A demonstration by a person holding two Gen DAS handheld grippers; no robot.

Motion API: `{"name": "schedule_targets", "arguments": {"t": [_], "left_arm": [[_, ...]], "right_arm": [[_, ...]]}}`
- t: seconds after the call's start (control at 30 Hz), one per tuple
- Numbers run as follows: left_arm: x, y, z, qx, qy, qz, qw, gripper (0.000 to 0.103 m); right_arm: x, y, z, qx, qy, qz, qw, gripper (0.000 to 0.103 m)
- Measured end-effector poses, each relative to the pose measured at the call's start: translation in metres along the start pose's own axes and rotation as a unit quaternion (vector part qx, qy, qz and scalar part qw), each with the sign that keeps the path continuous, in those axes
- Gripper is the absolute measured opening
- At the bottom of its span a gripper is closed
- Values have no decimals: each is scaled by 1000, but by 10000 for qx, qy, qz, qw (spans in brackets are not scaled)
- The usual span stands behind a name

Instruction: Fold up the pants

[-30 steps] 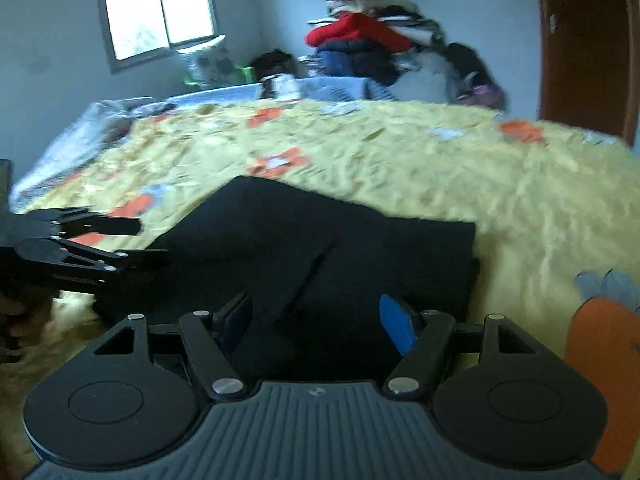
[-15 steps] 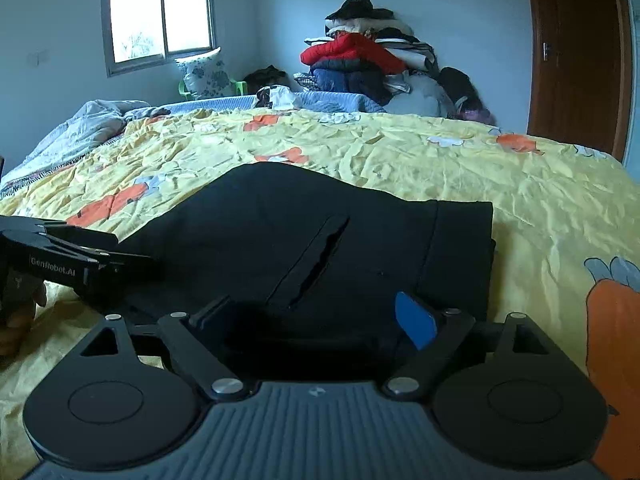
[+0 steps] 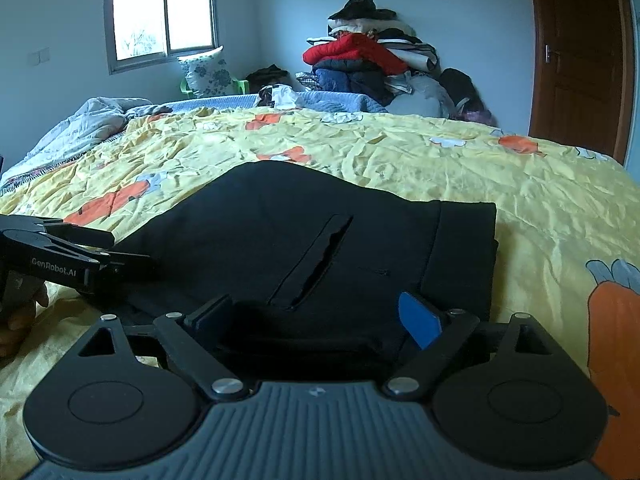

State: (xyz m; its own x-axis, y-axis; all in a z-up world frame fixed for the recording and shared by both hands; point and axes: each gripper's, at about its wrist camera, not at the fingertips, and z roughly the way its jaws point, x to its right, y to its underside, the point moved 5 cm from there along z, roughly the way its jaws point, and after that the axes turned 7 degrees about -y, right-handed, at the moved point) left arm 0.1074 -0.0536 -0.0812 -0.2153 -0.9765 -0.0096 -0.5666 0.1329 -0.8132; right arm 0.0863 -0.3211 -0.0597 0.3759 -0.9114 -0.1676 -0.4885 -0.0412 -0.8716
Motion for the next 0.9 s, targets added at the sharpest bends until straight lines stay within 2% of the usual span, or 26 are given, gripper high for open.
{"name": "schedule_targets", "arguments": {"t": [0.7,0.9], "left_arm": [[0,0,-1,-15,-11,-6,10000,103],[-1,-1,-2,-22,80,-54,10000,103]], "right_arm": [[-3,0,0,4,-2,-104,9999,96],[1,-1,-11,229,68,151,9996,96]]}}
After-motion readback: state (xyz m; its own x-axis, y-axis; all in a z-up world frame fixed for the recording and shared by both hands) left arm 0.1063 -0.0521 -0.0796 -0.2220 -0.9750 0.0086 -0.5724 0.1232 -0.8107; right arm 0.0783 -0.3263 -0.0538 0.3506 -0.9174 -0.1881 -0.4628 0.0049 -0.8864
